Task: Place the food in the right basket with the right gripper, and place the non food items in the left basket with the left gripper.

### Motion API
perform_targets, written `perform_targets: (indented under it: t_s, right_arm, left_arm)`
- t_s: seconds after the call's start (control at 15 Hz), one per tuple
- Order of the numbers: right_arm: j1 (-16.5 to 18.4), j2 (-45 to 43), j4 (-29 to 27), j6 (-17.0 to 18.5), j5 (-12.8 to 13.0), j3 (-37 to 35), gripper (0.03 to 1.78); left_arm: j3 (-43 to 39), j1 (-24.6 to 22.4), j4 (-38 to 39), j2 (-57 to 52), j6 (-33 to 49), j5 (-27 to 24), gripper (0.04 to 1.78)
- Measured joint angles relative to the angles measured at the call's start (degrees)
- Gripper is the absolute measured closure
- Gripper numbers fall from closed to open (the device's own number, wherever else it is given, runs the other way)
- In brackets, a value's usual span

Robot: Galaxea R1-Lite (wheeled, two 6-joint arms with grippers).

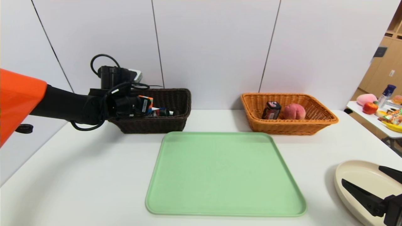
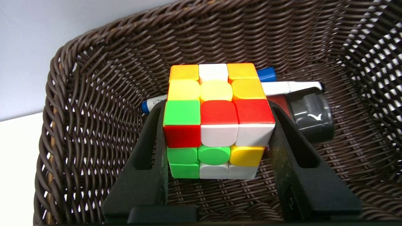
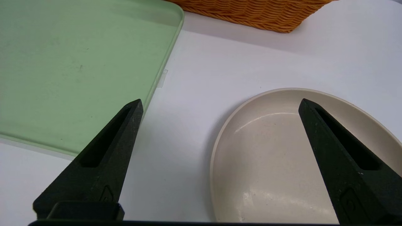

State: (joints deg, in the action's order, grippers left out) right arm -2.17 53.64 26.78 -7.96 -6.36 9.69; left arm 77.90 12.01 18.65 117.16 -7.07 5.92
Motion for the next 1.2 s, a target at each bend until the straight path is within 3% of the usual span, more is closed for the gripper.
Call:
perform_targets:
  t_s: [0.4,0.67,0.93,1.07,1.2]
  right_arm:
    - [-0.1,0.6,0.1,0.1,0.0,0.1,0.10]
    - [-0.1,0.7,0.2,0.2,0.0,0.4,0.10]
    - [-0.1,-0.2,-0.9,0.4,0.7,3.7,0.10]
    - [0.0,-2.5,-7.1,0.5,1.3,8.1,0.10]
    - [0.1,-6.6,-18.5,0.5,1.3,15.3,0.10]
  left_arm:
    - [0.2,0.0,3.4,1.0,0.4,0.1,0.48]
    - [0.2,-0.3,2.7,-0.1,0.3,0.1,0.34]
    - [-1.0,-2.5,-4.2,-7.9,0.6,1.2,0.25]
    - [-5.1,-4.0,-6.6,-14.5,1.9,2.6,0.22]
    - [-12.3,-5.8,-7.4,-22.8,3.5,3.4,0.20]
